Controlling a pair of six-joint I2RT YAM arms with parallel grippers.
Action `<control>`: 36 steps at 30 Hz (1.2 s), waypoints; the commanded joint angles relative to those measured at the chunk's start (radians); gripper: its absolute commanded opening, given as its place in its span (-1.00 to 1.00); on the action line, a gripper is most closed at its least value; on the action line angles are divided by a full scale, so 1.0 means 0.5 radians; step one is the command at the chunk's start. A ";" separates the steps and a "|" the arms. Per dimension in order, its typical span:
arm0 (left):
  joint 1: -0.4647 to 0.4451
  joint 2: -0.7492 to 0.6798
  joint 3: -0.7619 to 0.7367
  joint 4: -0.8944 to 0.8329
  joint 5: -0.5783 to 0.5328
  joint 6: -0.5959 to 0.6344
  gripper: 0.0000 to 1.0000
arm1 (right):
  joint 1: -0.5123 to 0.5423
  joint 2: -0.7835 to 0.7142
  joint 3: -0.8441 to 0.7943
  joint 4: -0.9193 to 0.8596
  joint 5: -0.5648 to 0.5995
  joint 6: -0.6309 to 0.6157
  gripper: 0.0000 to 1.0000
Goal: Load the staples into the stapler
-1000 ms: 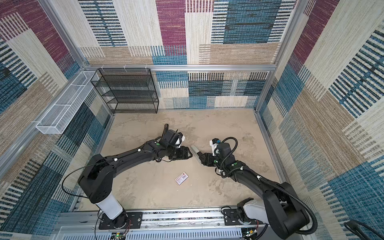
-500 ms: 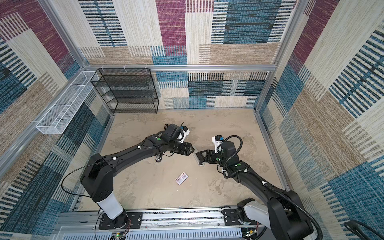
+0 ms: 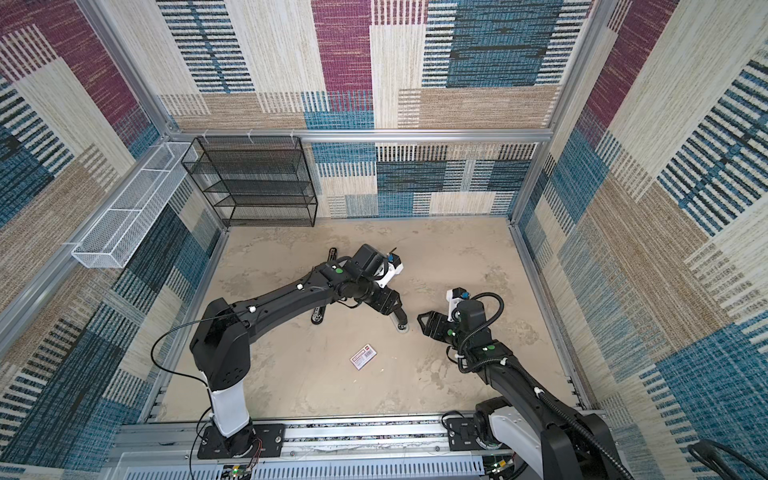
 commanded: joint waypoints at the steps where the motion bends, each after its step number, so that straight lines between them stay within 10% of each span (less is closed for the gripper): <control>1: -0.032 0.054 0.070 -0.173 -0.060 0.031 0.37 | -0.006 -0.005 -0.015 0.026 0.057 0.024 0.49; 8: -0.070 0.076 0.068 -0.189 0.011 0.268 0.36 | -0.013 0.028 -0.015 0.037 0.050 -0.011 0.49; 18: -0.071 -0.103 -0.313 0.143 -0.097 1.692 0.32 | -0.019 0.053 0.000 0.026 0.039 -0.033 0.49; 36: -0.016 0.346 0.215 -0.193 0.000 2.453 0.30 | -0.027 -0.052 -0.126 0.022 -0.016 -0.005 0.48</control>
